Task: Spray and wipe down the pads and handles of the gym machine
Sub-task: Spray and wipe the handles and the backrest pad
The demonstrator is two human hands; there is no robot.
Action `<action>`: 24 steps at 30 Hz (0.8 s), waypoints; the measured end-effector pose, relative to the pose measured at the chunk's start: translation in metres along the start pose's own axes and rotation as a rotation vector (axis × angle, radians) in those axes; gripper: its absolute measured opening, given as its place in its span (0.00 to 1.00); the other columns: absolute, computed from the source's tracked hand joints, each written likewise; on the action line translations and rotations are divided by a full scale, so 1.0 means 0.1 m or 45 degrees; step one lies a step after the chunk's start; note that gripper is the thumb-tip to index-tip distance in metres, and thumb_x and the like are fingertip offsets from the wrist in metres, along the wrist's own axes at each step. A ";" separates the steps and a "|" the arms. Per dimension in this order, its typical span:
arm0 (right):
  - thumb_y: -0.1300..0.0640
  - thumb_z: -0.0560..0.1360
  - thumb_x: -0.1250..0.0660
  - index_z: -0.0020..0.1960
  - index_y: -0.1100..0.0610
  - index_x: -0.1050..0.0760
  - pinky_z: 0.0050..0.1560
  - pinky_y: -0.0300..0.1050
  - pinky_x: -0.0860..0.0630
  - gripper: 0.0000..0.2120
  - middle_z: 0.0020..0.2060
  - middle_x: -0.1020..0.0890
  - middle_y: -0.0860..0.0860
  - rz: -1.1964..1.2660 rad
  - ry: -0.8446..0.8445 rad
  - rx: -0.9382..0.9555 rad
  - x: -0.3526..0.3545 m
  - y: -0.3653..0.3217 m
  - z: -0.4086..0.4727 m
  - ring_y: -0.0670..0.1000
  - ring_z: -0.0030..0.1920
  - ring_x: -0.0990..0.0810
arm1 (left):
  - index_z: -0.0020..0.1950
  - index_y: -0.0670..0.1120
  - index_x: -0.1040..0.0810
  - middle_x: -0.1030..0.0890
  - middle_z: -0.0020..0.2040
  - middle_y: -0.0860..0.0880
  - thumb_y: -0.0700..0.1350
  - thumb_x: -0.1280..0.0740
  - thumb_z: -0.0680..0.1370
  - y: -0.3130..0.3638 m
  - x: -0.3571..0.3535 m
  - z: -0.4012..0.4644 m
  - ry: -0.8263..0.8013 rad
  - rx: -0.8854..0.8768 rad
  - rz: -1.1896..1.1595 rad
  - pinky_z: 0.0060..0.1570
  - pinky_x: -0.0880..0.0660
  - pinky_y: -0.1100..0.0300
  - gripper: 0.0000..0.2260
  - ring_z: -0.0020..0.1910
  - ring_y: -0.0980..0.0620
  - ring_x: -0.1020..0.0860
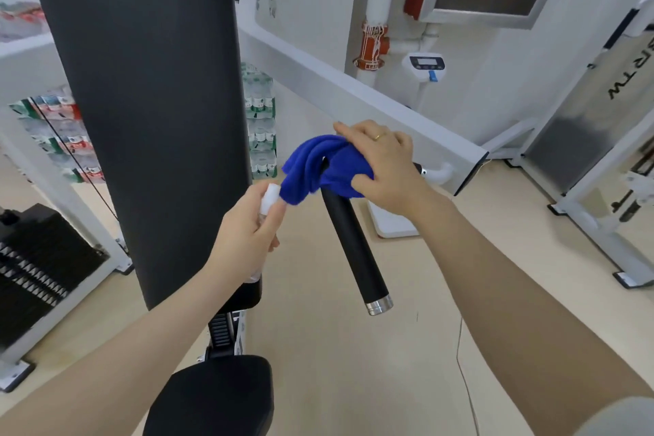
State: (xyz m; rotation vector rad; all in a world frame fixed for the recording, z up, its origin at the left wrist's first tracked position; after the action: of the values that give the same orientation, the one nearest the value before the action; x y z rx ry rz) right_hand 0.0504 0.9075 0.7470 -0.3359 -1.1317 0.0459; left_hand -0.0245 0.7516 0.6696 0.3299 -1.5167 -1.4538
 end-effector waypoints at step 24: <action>0.48 0.76 0.53 0.48 0.55 0.21 0.43 0.45 0.32 0.23 0.45 0.20 0.50 -0.135 0.115 0.053 -0.28 0.20 0.39 0.53 0.47 0.24 | 0.47 0.59 0.27 0.21 0.38 0.42 0.48 0.43 0.79 0.05 -0.12 0.21 0.101 0.072 -0.191 0.34 0.25 0.57 0.08 0.27 0.56 0.26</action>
State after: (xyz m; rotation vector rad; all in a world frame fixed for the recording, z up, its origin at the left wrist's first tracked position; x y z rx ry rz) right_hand 0.0062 0.9304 0.7314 -0.2386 -1.0559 -0.0389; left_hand -0.0323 0.7745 0.6730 0.5396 -1.4973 -1.4974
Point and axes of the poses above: each hand's wrist, its own z-axis towards the middle knuckle, its own x-axis out of the back of the hand, y = z × x, the point moved 9 cm from there along z, towards the middle knuckle
